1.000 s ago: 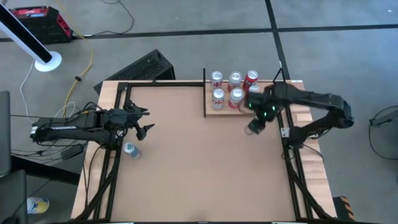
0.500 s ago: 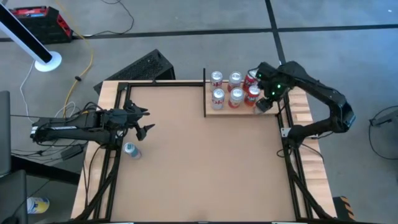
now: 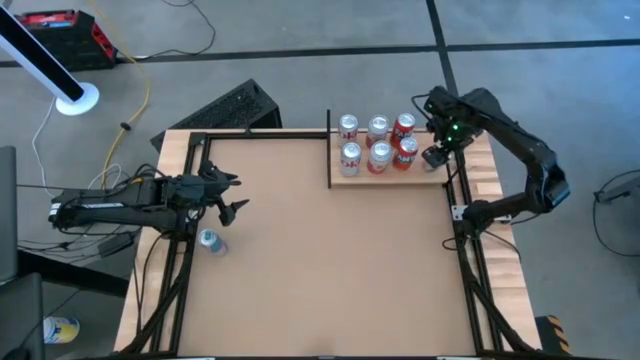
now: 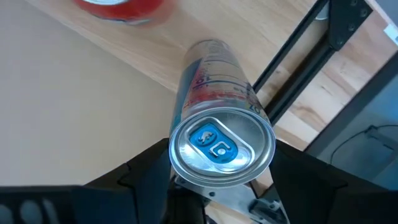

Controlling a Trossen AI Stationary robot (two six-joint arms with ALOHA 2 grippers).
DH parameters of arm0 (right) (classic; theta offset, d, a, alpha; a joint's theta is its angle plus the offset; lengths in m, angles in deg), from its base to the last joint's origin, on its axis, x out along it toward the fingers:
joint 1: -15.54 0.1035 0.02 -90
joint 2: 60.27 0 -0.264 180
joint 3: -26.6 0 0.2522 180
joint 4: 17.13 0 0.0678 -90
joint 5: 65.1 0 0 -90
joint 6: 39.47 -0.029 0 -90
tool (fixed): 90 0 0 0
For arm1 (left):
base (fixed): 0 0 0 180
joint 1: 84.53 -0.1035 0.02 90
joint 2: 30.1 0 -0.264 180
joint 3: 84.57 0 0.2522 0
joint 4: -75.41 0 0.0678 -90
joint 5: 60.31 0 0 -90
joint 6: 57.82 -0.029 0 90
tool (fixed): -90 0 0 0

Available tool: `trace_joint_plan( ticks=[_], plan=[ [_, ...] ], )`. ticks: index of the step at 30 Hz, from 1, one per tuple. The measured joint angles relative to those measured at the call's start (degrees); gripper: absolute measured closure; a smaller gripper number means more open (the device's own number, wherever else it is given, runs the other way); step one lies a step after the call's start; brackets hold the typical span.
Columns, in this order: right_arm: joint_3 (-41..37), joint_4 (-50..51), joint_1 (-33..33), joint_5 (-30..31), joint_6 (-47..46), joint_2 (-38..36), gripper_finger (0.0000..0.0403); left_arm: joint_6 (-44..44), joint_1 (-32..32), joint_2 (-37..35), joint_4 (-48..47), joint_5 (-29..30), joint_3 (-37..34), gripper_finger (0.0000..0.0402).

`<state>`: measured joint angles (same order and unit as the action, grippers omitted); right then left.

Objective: Place canned beverage on shelf
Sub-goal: Put the bottom blue soda can on the shelf

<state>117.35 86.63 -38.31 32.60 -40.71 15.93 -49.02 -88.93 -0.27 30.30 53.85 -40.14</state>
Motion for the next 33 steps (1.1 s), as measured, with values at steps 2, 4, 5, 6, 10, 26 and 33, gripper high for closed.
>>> trace_joint_plan(
  ticks=[2, 4, 5, 6, 10, 26, 33],
  plan=[
    [-0.01, -0.04, 0.10, 0.01, 0.87, 0.52, 0.0124, 0.00, -0.02, 0.31, -0.02, -0.02, 0.00, 0.0019],
    [-0.01, 0.03, 0.27, -0.02, 1.23, 1.05, 0.0122, 0.00, 0.00, 1.00, 0.00, -0.02, 0.00, 0.0019],
    [0.00, 0.01, 0.28, 0.03, 1.23, 1.38, 0.0122, 0.00, -0.01, 1.41, -0.02, -0.06, 0.00, 0.0019],
    [0.00, -0.01, 0.28, 0.07, 1.25, 1.68, 0.0121, -0.01, 0.00, 1.94, -0.01, -0.08, 0.00, 0.0019],
    [-0.02, -0.01, 0.28, 0.15, 0.88, 2.40, 0.0120, 0.00, -0.02, 4.09, 0.02, -0.13, 0.00, 0.0019],
    [0.00, -0.07, 0.61, -0.28, 0.64, 2.63, 0.0117, -0.68, 0.00, 6.51, 0.64, -1.37, 0.00, 0.0019],
    [-0.01, -0.64, 0.61, -0.28, 0.66, 2.63, 0.0117, -0.83, -0.02, 6.51, 0.65, -1.35, 0.00, 0.0019]
  ],
)
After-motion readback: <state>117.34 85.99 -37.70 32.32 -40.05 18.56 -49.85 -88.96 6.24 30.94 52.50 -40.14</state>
